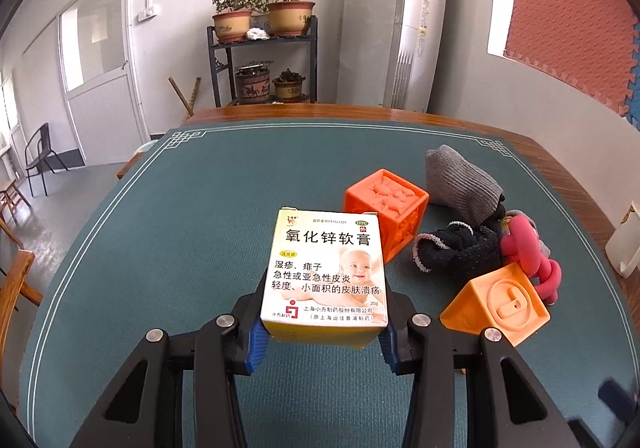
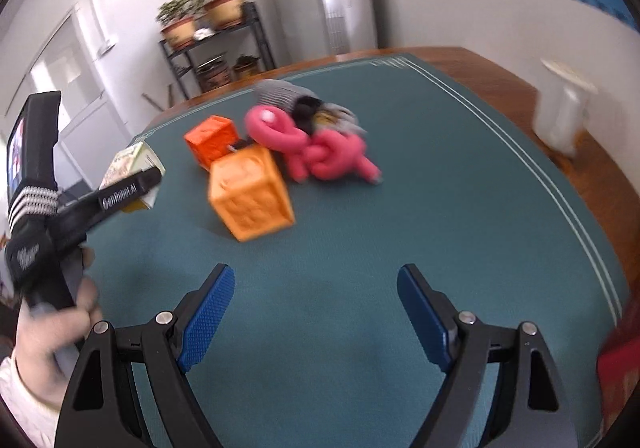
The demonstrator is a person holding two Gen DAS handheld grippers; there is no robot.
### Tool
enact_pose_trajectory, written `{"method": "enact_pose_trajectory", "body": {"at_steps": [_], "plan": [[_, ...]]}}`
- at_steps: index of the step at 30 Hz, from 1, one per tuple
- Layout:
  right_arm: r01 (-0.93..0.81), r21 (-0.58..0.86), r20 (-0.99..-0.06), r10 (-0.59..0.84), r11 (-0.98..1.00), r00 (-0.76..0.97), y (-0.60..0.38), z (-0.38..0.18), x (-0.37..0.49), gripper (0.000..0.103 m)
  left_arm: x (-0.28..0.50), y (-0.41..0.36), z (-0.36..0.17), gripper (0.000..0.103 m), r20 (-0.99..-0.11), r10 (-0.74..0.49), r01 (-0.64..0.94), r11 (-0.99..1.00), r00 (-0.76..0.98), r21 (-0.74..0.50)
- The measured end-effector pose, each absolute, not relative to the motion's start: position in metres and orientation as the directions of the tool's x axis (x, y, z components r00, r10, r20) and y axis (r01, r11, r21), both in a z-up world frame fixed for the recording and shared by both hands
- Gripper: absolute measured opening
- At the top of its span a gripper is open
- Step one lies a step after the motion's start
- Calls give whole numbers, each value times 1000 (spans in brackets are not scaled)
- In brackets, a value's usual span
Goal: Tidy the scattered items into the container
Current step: 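Grasp the ointment box with the left tool while the right tool grasps an orange cube, then carry the orange cube into the tin tray and open the right tool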
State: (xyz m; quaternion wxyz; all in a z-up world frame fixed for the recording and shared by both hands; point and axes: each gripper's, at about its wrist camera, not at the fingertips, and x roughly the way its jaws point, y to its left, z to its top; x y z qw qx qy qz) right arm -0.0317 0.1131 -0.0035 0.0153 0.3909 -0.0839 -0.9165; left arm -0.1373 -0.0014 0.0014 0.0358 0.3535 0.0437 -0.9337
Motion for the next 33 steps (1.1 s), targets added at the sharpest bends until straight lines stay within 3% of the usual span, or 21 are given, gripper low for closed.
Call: {"method": "enact_pose_trajectory", "body": {"at_steps": [9, 14, 16, 22, 33], "plan": [[50, 18, -716, -48, -999, -696, 69, -13, -96, 89, -139, -7, 1, 46, -668, -40, 115, -991, -743, -69], [31, 13, -723, -31, -999, -690, 65, -23, -110, 88, -140, -7, 1, 46, -668, -43, 119, -991, -743, -68], [37, 32, -737, -48, -999, -675, 65, -28, -112, 56, -141, -8, 0, 46, -669, -45, 123, -990, -742, -70], [10, -5, -717, -3, -1000, -697, 64, -27, -96, 56, -140, -6, -2, 46, -672, -47, 119, -991, -739, -61], [-107, 85, -647, 27, -991, -762, 101, 1, -28, 56, -130, 3, 8, 46, -644, -30, 88, -995, -765, -57]]}}
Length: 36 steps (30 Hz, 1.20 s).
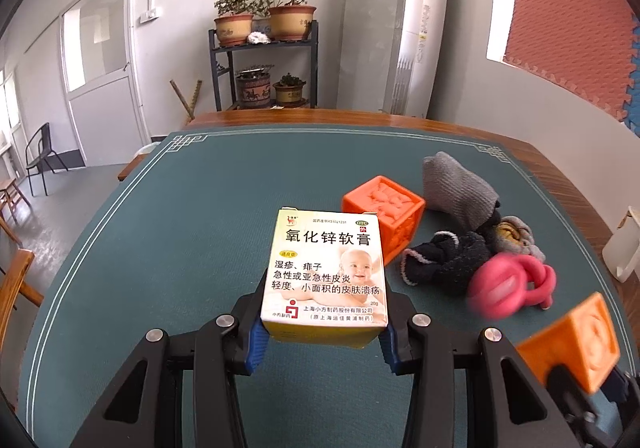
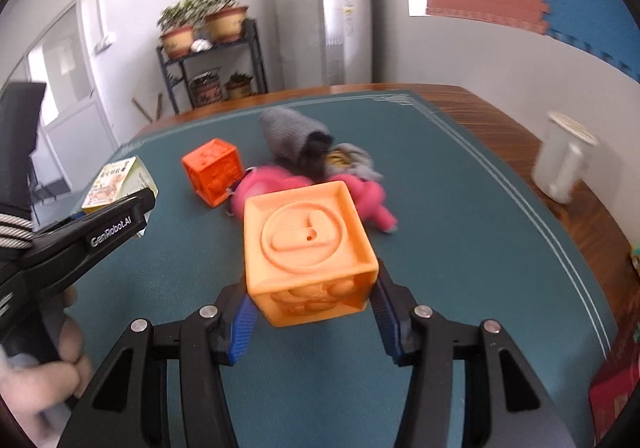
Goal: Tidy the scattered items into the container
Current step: 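Carry the orange cube into the tin tray and open the right tool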
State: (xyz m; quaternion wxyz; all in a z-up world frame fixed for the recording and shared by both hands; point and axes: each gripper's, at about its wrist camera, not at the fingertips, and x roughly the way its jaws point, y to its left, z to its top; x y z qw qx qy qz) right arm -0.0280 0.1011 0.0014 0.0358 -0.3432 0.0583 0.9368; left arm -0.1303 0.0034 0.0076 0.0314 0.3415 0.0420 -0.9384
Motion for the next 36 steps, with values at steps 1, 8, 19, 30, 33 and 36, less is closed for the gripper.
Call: {"method": "enact_pose_trajectory", "body": {"at_steps": [1, 8, 19, 30, 33, 36], "plan": [[-121, 94, -641, 34, -988, -767, 105, 4, -21, 56, -130, 6, 9, 46, -640, -27, 83, -995, -768, -57], [-261, 139, -602, 128, -955, -788, 150, 24, 34, 56, -117, 19, 23, 46, -606, 9, 36, -997, -795, -63], [-541, 77, -560, 412, -838, -719, 245, 55, 141, 56, -98, 40, 37, 46, -579, 84, -49, -996, -811, -76], [-764, 82, -591, 586, -640, -554, 328, 50, 214, 57, -88, 62, 31, 46, -601, 147, -126, -989, -786, -77], [-775, 79, -600, 591, -627, -539, 334, 46, 219, 57, -83, 69, 33, 46, -594, 166, -155, -985, -788, -70], [-784, 78, -617, 589, -615, -523, 339, 38, 220, 57, -77, 76, 37, 46, -584, 191, -187, -980, -789, -68]]}}
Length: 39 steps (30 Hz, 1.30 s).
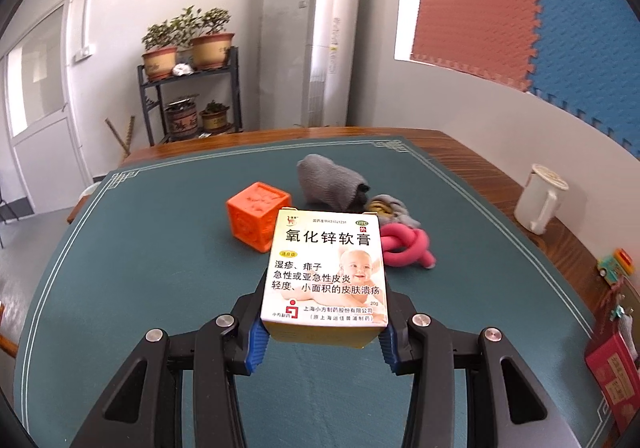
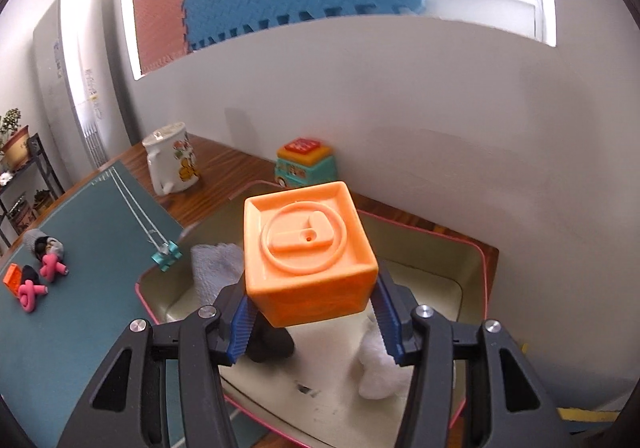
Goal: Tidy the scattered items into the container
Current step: 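Carry the orange cube into the tin tray and open the right tool, then lower the ointment box into the tin tray and open the left tool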
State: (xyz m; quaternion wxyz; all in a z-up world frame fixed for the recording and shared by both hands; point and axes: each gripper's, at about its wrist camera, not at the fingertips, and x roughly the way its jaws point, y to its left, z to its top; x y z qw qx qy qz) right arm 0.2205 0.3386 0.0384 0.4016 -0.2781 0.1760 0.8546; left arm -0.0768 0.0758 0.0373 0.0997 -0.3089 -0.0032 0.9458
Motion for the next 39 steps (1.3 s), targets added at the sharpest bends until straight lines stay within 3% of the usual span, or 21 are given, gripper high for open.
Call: {"method": "enact_pose_trajectory", "body": {"at_steps": [5, 17, 29, 39], "plan": [[-802, 77, -607, 610, -592, -509, 342, 34, 235, 64, -66, 86, 45, 46, -578, 265, -263, -961, -771, -90], [-803, 148, -583, 605, -577, -542, 357, 26, 262, 66, -21, 128, 64, 46, -566, 453, -450, -879, -689, -156], [-771, 204, -501, 612, -603, -612, 362, 31, 291, 71, 26, 256, 67, 46, -599, 680, -703, -663, -423, -257], [-751, 248, -475, 599, -612, -645, 376, 34, 306, 73, 57, 346, 69, 46, -593, 732, -796, -556, -335, -237]]}}
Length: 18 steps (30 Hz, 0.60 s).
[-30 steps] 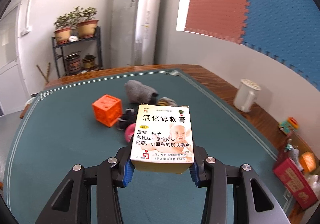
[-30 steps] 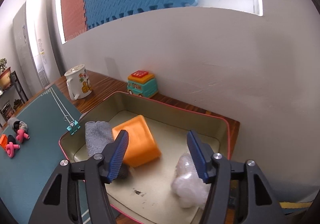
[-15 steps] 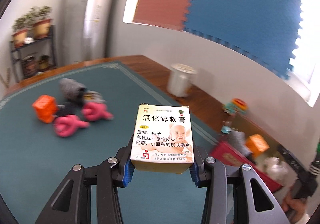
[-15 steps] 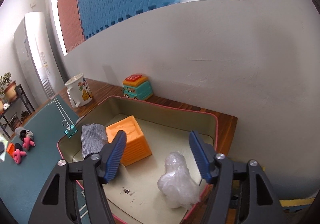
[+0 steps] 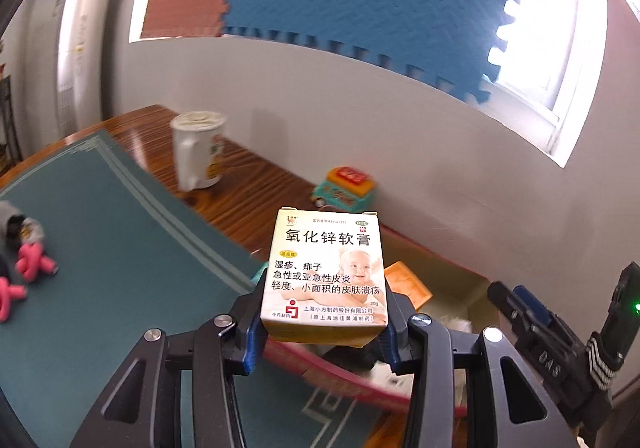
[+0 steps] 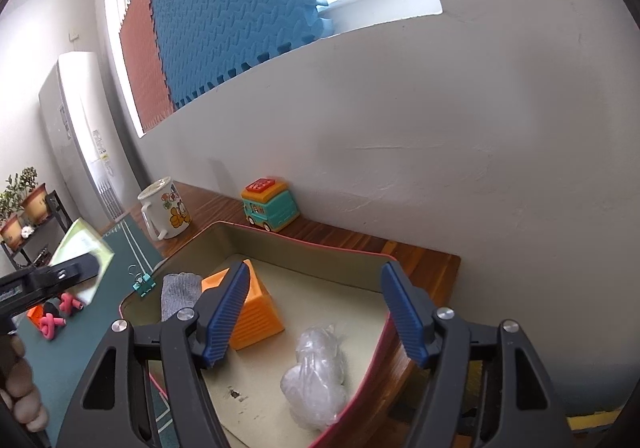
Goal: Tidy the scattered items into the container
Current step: 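Lower the ointment box into the tin tray and open the left tool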
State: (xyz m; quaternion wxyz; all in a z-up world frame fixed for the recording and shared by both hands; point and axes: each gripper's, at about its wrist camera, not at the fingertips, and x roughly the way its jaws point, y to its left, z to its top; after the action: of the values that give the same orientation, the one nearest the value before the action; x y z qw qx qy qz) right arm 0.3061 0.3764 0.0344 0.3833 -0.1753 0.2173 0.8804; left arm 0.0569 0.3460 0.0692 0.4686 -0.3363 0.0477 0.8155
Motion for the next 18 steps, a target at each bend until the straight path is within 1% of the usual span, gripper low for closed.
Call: {"method": "enact_pose_trajectory", "body": {"at_steps": [2, 4, 5, 6, 7, 13, 18], "plan": [[-750, 252, -478, 596, -611, -646, 378, 32, 306, 74, 61, 359, 67, 46, -602, 729, -806, -547, -327, -224], [-749, 255, -480, 593, -611, -647, 380, 30, 306, 74, 62, 371, 60, 50, -622, 724, -817, -530, -298, -225], [-749, 259, -482, 590, -611, -648, 381, 29, 306, 74, 58, 375, 56, 62, -630, 720, -818, -528, -289, -228], [-748, 262, -484, 587, -610, -649, 382, 27, 306, 74, 54, 379, 51, 77, -637, 718, -818, -526, -281, -232], [-747, 265, -485, 585, -610, -649, 382, 26, 306, 74, 53, 380, 47, 81, -634, 720, -813, -530, -280, -242], [-747, 268, -489, 582, -608, -649, 382, 25, 305, 75, 46, 372, 41, 82, -637, 713, -792, -554, -293, -255], [-740, 259, -493, 574, -621, -654, 377, 25, 297, 75, 43, 364, 43, 82, -625, 696, -784, -585, -354, -208]]}}
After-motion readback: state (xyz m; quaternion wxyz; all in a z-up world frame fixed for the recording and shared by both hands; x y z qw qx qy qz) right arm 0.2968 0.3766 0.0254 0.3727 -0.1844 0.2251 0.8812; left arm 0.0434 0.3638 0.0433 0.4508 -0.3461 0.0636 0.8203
